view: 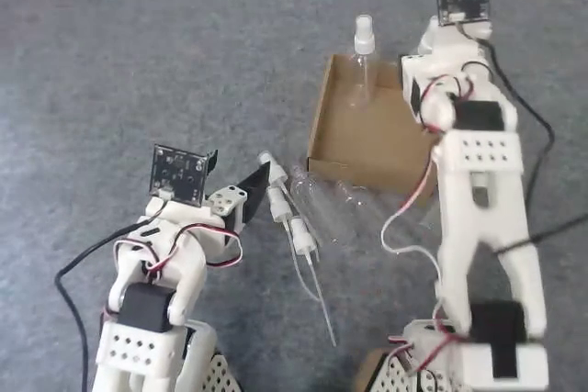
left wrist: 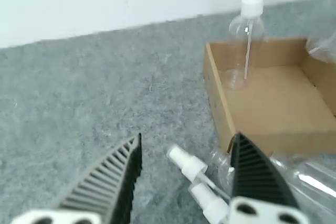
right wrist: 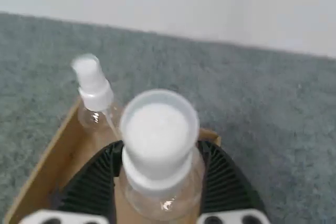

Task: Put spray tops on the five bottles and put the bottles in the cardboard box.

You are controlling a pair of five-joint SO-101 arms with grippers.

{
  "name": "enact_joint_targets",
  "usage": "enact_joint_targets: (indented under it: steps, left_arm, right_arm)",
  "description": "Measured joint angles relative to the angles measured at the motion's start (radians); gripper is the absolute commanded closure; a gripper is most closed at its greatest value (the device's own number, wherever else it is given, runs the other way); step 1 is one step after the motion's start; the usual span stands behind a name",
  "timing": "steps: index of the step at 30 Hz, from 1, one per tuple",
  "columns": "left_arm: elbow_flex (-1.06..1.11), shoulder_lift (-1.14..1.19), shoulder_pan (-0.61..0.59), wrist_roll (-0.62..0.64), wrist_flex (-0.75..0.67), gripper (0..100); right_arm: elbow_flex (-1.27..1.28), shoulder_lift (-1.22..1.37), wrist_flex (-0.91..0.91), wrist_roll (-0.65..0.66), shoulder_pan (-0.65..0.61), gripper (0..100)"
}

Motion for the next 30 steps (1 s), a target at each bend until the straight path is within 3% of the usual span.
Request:
enact_joint_targets:
  steps: [14, 20, 30]
  left_arm:
    - [0.002, 0.000, 0.000, 0.000, 0.000, 75]
    - [0.002, 0.000, 0.000, 0.000, 0.000, 75]
    - [0.002, 0.000, 0.000, 0.000, 0.000, 75]
  right_arm:
    - [-0.068, 0.347, -0.245, -0.025, 0.028, 99.2]
    - [-0.157, 0.459, -0.264, -0.106, 0.060, 99.2]
    - [-0.176, 0.542, -0.316, -0.121, 0.057, 98.9]
